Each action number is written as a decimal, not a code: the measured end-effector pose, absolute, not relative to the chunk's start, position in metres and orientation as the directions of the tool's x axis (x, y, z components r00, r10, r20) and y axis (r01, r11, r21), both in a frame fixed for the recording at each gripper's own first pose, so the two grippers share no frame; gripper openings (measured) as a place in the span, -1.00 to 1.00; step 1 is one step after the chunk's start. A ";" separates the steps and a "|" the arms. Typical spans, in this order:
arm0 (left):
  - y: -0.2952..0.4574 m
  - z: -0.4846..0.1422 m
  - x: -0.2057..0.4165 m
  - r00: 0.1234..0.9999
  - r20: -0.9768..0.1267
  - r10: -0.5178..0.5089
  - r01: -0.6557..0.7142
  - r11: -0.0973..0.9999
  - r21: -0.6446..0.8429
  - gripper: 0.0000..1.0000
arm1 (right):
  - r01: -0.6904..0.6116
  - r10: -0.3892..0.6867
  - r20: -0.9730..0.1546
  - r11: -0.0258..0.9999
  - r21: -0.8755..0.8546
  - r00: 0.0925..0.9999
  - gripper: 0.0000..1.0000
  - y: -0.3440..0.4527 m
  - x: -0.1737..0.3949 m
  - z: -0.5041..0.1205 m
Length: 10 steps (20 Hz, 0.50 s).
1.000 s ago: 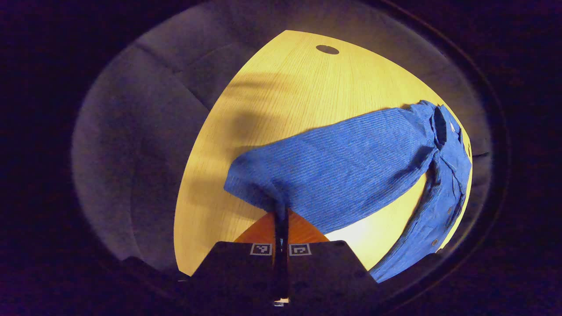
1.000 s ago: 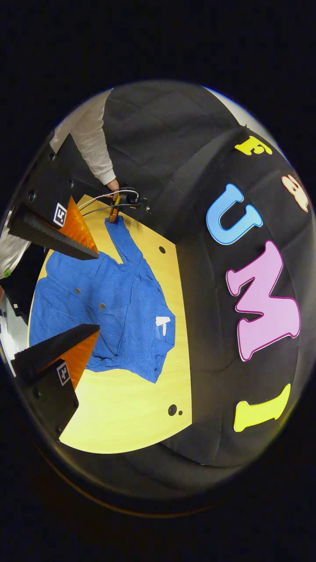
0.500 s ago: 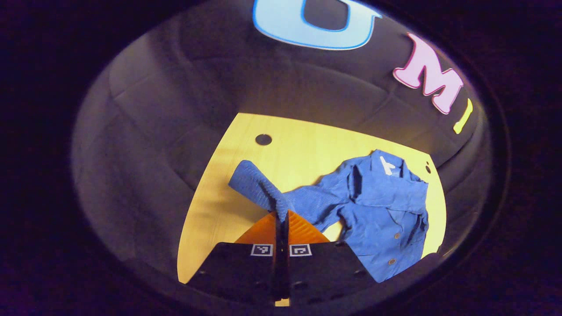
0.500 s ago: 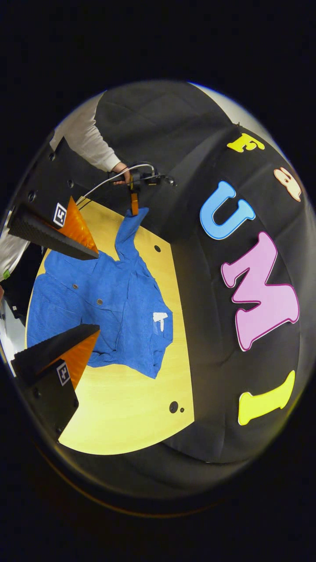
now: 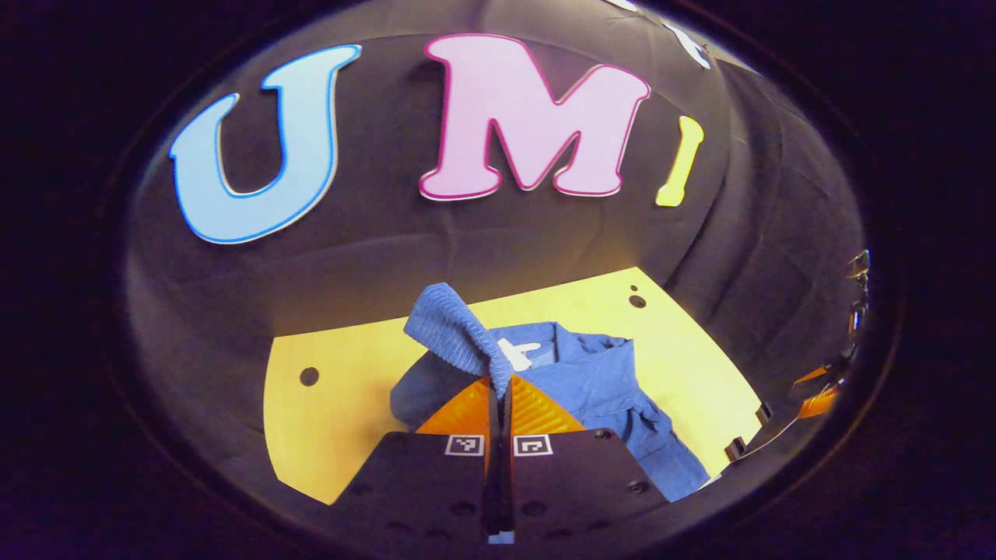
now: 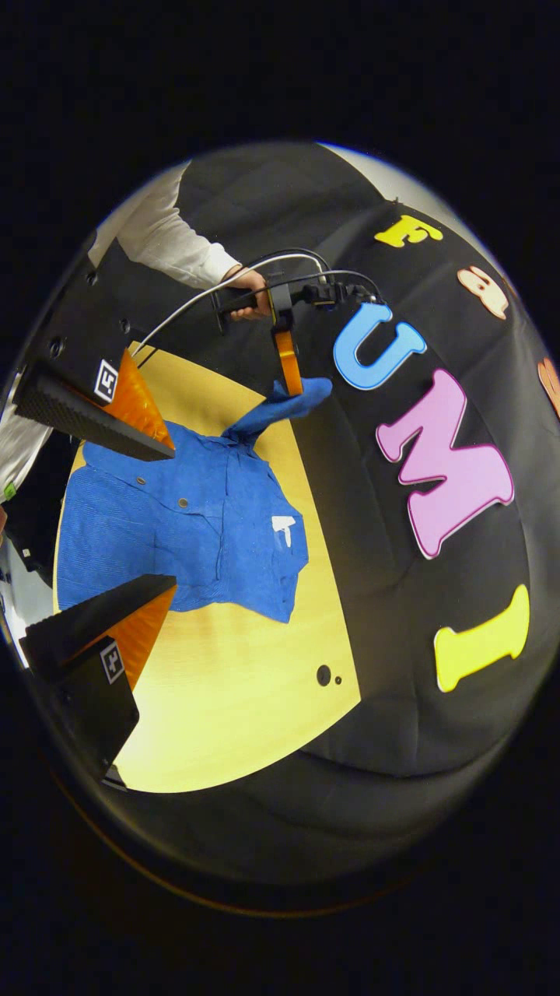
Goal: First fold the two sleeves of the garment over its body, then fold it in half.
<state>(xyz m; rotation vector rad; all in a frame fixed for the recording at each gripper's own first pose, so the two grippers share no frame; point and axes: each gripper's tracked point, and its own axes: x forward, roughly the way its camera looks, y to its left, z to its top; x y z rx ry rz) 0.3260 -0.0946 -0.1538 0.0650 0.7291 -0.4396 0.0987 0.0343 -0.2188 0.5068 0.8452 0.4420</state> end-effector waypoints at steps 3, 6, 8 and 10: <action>-0.159 -0.188 0.345 0.590 -0.722 -0.361 0.442 0.893 -0.086 -1.00 | -0.110 0.506 -0.611 0.817 0.567 0.609 0.88 0.010 0.088 -0.237; -0.212 -0.225 0.352 0.516 -0.790 -0.332 0.466 0.882 -0.067 -1.00 | -0.076 0.459 -0.662 0.850 0.521 0.592 0.89 -0.005 0.074 -0.270; -0.242 -0.262 0.355 0.450 -0.847 -0.285 0.457 0.888 -0.056 -1.00 | -0.065 0.470 -0.672 0.843 0.534 0.572 0.89 -0.002 0.064 -0.283; -0.260 -0.299 0.363 0.380 -0.901 -0.211 0.426 0.904 -0.032 -1.00 | -0.036 0.482 -0.681 0.829 0.558 0.551 0.88 -0.001 0.058 -0.298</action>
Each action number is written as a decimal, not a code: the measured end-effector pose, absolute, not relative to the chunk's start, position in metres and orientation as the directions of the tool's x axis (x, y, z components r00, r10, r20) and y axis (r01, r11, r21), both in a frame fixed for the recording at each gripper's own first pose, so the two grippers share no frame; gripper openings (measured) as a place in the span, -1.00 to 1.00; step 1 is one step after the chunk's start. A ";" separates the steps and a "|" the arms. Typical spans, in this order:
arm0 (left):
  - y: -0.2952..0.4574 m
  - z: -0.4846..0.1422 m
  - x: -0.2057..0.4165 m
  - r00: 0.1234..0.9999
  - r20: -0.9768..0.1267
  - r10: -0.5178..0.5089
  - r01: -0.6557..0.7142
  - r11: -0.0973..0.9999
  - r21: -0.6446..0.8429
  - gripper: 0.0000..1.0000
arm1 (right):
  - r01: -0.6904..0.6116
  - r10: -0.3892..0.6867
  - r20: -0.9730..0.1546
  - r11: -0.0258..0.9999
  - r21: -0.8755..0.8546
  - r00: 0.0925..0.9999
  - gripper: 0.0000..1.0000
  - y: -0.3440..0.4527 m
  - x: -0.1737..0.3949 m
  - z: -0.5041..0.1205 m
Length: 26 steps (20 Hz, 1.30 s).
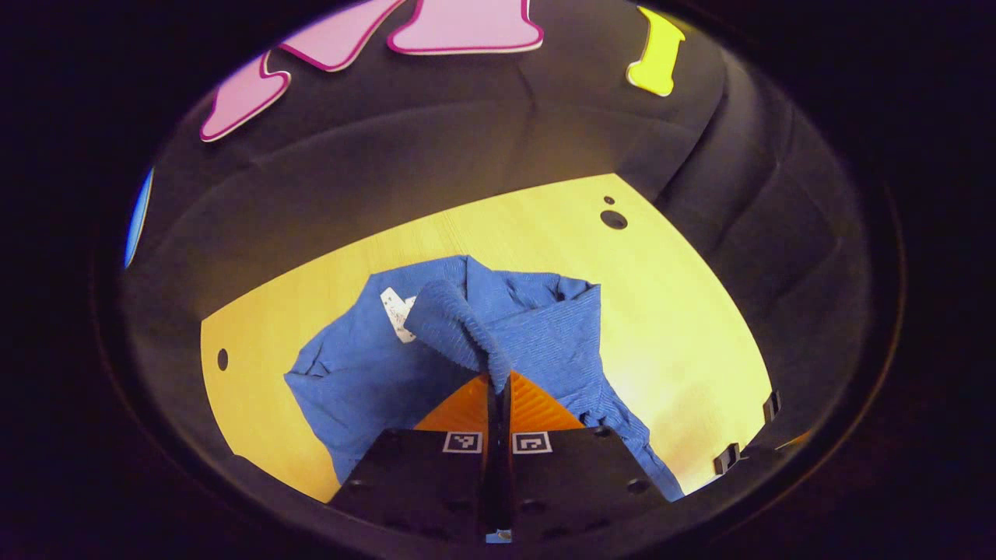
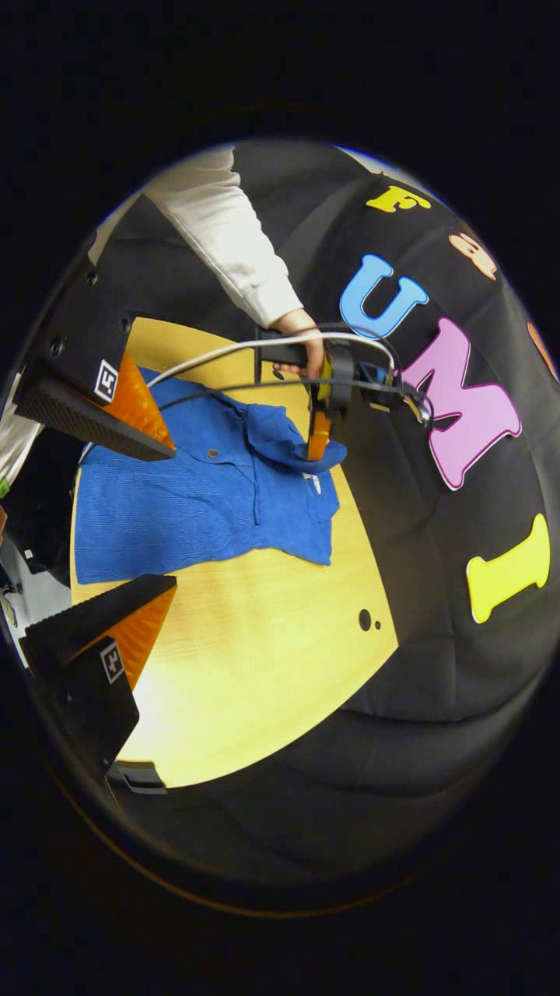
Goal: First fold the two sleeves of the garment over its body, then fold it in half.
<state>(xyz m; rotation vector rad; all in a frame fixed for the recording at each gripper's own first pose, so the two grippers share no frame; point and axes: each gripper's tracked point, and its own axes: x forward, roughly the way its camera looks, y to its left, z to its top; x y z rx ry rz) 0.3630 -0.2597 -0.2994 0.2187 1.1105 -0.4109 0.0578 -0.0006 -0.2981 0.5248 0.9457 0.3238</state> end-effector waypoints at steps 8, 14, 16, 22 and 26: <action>-0.318 -0.356 0.354 0.296 -0.951 -0.094 0.502 0.862 0.071 -0.80 | 0.037 0.497 -0.707 0.805 0.593 0.503 0.89 -0.028 0.060 -0.333; -0.306 -0.341 0.343 0.328 -0.943 -0.059 0.443 0.891 0.098 0.50 | 0.071 0.510 -0.729 0.796 0.601 0.457 0.89 -0.025 0.083 -0.348; -0.283 -0.327 0.325 0.328 -0.941 -0.087 0.415 0.908 0.061 0.73 | 0.081 0.470 -0.770 0.830 0.552 0.432 0.89 -0.019 0.082 -0.352; -0.141 -0.302 0.213 0.334 -0.927 -0.172 0.373 0.927 -0.038 0.73 | 0.044 0.308 -0.868 0.935 0.352 0.389 0.96 0.011 0.047 -0.344; -0.025 -0.330 0.134 0.335 -0.938 -0.087 0.288 0.958 0.014 0.73 | -0.006 0.277 -0.905 0.957 0.291 0.324 0.97 0.043 0.009 -0.347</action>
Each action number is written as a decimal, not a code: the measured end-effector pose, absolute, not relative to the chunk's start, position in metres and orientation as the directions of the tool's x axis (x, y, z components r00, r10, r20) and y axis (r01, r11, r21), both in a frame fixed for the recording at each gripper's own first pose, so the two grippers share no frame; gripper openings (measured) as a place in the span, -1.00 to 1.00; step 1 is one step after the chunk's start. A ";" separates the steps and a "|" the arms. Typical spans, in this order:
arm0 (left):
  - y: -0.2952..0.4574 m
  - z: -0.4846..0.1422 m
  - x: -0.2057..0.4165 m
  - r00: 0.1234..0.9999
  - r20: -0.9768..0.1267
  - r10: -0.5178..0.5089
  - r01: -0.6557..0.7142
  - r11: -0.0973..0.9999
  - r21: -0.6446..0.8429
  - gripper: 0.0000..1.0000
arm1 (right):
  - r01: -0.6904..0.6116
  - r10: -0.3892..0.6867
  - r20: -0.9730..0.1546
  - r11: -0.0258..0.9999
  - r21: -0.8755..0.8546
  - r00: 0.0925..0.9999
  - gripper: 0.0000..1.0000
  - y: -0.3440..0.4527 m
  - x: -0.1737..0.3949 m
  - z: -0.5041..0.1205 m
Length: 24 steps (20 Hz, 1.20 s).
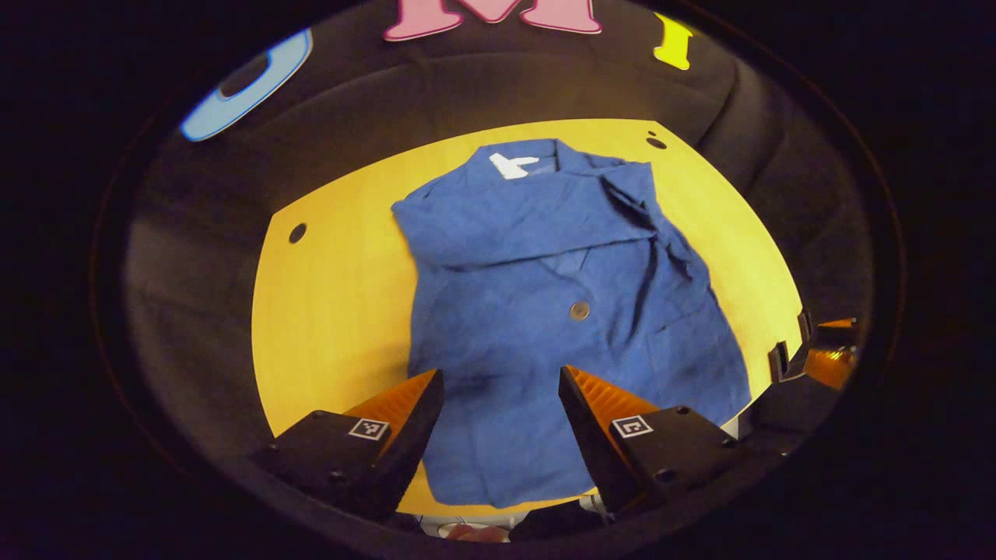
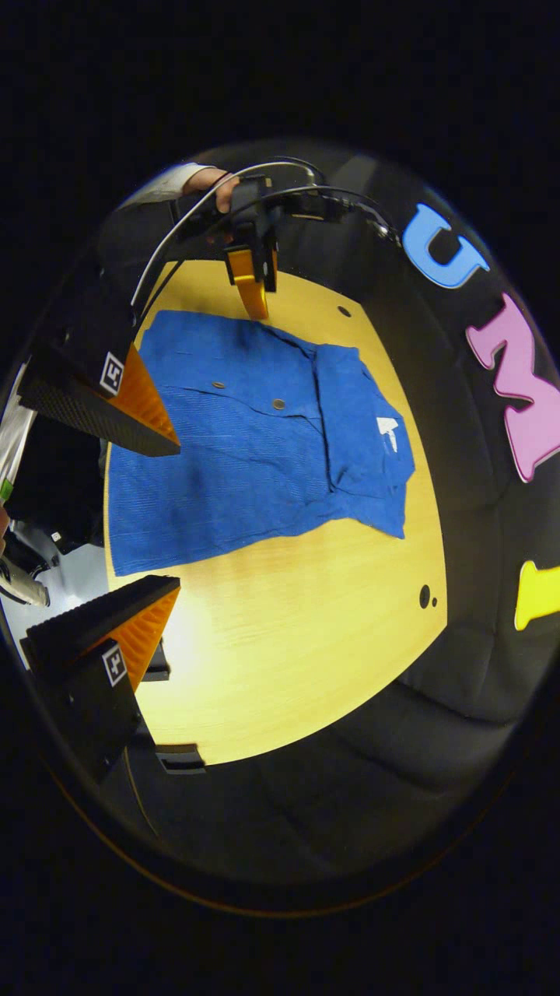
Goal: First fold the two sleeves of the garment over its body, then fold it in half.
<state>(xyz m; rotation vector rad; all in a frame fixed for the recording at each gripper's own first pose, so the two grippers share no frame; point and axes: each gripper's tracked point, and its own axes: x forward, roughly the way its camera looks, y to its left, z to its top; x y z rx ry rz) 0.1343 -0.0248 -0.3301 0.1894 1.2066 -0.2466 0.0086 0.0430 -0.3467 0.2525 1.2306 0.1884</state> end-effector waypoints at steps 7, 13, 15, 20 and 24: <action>0.057 -0.403 0.001 0.088 -0.983 -0.162 0.090 0.984 -0.154 0.67 | -0.041 0.303 -0.951 0.953 0.301 0.064 0.99 0.080 -0.073 -0.401; 0.055 -0.435 -0.007 -0.008 -0.986 -0.164 0.070 0.984 -0.164 0.67 | 0.071 0.220 -0.971 0.974 0.214 -0.093 0.99 0.047 -0.082 -0.469; 0.060 -0.441 -0.006 -0.013 -0.991 -0.130 0.070 0.989 -0.131 0.67 | 0.060 0.209 -0.972 0.977 0.203 -0.106 0.99 0.048 -0.077 -0.479; 0.051 -0.456 -0.001 -0.039 -0.995 -0.096 0.108 0.989 -0.100 0.67 | 0.025 0.131 -0.982 0.991 0.129 -0.134 0.99 0.039 -0.078 -0.506; 0.048 -0.458 0.003 -0.037 -0.995 -0.091 0.106 0.990 -0.095 0.67 | 0.015 0.126 -0.982 0.992 0.125 -0.142 0.99 0.042 -0.080 -0.512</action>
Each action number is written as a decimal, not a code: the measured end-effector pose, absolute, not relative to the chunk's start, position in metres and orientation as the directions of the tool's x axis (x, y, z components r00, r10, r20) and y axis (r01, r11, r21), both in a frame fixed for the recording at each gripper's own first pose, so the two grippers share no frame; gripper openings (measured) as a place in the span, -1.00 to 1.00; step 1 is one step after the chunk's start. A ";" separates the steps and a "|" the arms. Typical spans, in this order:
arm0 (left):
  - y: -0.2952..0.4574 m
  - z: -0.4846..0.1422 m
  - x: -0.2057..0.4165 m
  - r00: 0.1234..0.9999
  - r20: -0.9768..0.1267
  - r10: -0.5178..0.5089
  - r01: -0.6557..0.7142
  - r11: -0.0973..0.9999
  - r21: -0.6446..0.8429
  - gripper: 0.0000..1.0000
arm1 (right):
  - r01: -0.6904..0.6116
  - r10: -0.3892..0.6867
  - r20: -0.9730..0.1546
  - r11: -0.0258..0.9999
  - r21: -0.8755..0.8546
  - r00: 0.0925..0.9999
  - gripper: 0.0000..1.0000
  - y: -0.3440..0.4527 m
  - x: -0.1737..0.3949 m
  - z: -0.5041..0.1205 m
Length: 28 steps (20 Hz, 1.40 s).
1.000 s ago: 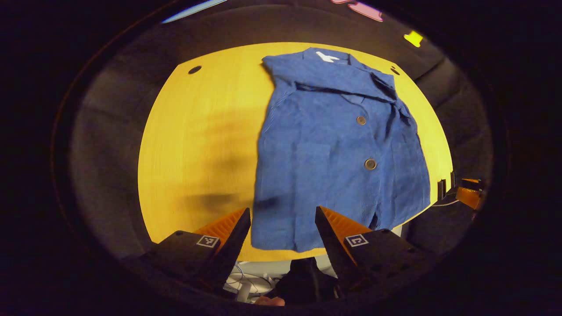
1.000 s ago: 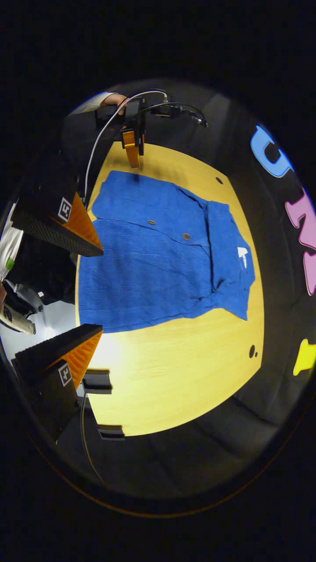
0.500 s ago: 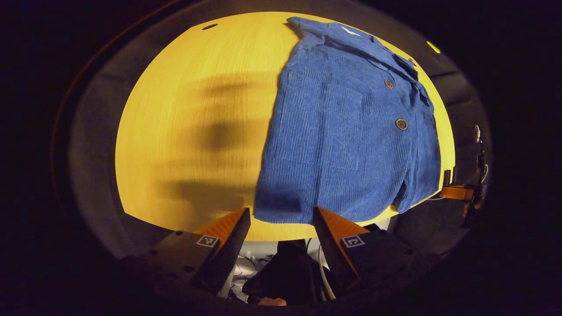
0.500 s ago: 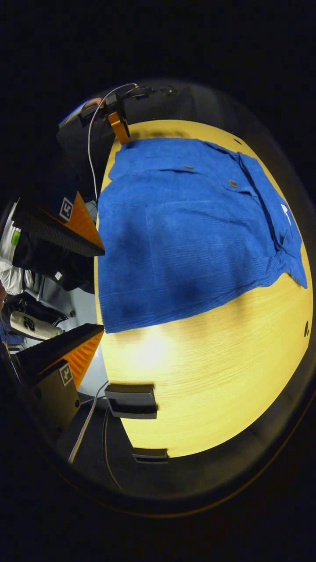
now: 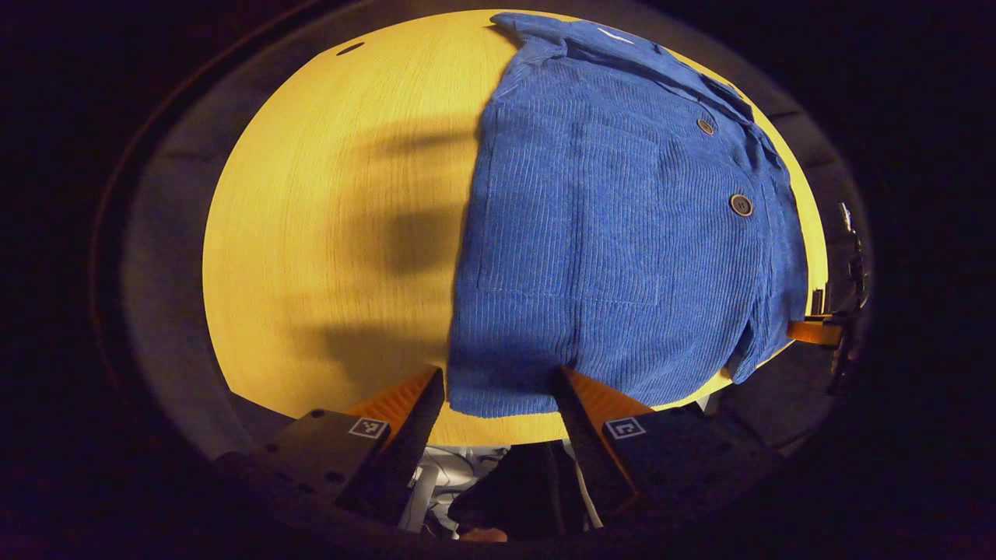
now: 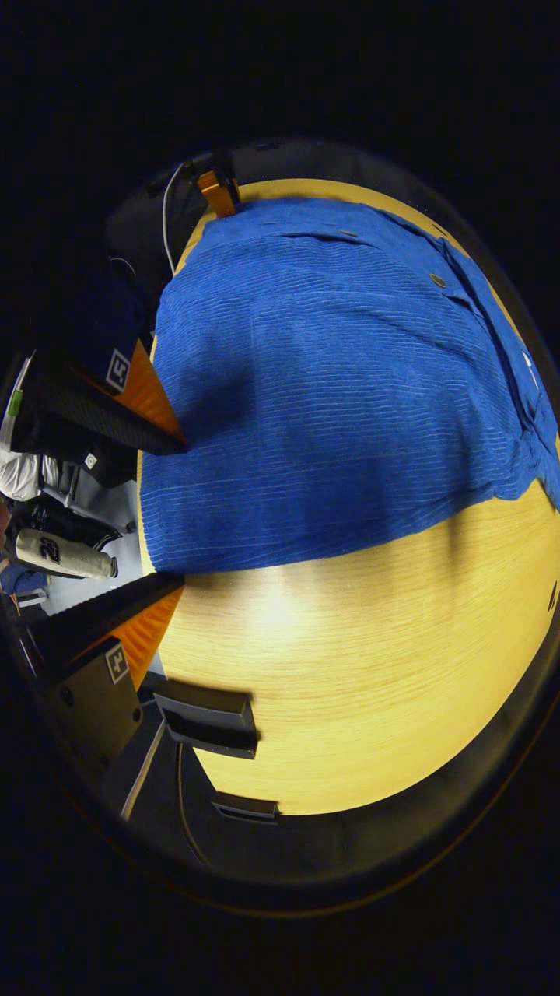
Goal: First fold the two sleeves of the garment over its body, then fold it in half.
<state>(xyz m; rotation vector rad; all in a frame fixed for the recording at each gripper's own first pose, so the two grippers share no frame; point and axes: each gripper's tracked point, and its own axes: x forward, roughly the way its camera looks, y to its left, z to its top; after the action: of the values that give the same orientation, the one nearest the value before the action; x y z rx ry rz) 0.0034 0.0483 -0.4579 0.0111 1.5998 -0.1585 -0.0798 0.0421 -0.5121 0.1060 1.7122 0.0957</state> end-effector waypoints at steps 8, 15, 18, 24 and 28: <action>0.044 -0.458 0.002 -0.006 -0.996 -0.084 0.138 0.987 -0.084 0.67 | 0.027 0.122 -0.991 0.992 0.120 -0.055 0.99 0.044 -0.080 -0.514; 0.019 -0.457 0.002 -0.046 -0.993 -0.107 0.276 0.954 -0.115 -0.33 | 0.082 0.201 -0.978 0.977 0.196 -0.055 0.19 0.070 -0.080 -0.510; 0.017 -0.451 0.007 -0.041 -0.991 -0.129 0.254 0.958 -0.135 -0.84 | 0.059 0.207 -0.976 0.977 0.203 -0.062 -0.82 0.071 -0.078 -0.506; 0.012 -0.410 0.032 0.070 -0.960 -0.273 0.247 0.937 -0.248 -1.00 | 0.087 0.258 -0.966 0.963 0.256 -0.015 -0.89 0.066 -0.073 -0.499; 0.017 -0.356 0.068 0.167 -0.918 -0.360 0.239 0.918 -0.316 -1.00 | 0.041 0.308 -0.948 0.949 0.311 0.081 -0.89 0.066 -0.038 -0.441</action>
<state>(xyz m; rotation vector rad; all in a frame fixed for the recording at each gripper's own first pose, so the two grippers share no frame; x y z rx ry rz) 0.0680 0.0166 -0.3558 -0.1072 1.3370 -0.4269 -0.0379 0.0656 -0.4413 0.2861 1.4822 0.2036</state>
